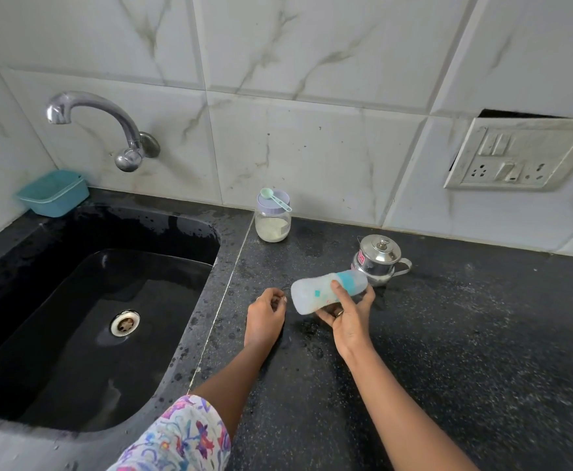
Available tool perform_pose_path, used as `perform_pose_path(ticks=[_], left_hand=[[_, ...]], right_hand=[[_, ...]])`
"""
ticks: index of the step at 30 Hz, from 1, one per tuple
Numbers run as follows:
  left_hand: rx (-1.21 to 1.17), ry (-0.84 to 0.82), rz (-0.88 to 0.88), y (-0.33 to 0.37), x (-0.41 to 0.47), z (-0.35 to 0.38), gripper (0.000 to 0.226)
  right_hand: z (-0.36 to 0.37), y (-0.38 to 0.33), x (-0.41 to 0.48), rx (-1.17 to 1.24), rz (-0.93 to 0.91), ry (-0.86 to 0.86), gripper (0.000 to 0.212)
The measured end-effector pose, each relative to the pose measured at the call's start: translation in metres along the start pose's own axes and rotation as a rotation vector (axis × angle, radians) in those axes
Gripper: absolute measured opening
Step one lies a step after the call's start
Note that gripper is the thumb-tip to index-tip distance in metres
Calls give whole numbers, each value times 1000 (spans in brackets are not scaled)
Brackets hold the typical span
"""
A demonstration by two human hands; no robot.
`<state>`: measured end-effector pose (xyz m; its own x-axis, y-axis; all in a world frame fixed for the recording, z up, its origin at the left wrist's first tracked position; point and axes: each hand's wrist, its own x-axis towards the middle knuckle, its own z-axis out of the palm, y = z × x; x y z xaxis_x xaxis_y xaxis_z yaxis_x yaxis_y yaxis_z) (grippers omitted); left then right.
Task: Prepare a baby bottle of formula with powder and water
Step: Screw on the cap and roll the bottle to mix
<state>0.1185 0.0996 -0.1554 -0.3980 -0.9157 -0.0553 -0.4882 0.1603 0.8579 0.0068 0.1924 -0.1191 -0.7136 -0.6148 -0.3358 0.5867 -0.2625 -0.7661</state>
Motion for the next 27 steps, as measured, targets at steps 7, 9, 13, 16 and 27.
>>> perform_pose_path(ticks=[7,9,13,16,27], left_hand=[[-4,-3,-4,2,-1,-1,17],[-27,-24,-21,0,-1,-1,19],[-54,-39,-28,0,-1,-1,22],[-61,-41,-15,0,-2,-3,25],[-63,-40,-9,-2,-1,-1,20]], right_hand=[[0,1,-3,12,-7,-17,69],[0,2,-5,-113,-16,-100,72],[0,-4,-7,-214,-54,-174,76],[4,-4,-5,-289,-95,-227,77],[8,-15,-3,-431,-208,-290,84]])
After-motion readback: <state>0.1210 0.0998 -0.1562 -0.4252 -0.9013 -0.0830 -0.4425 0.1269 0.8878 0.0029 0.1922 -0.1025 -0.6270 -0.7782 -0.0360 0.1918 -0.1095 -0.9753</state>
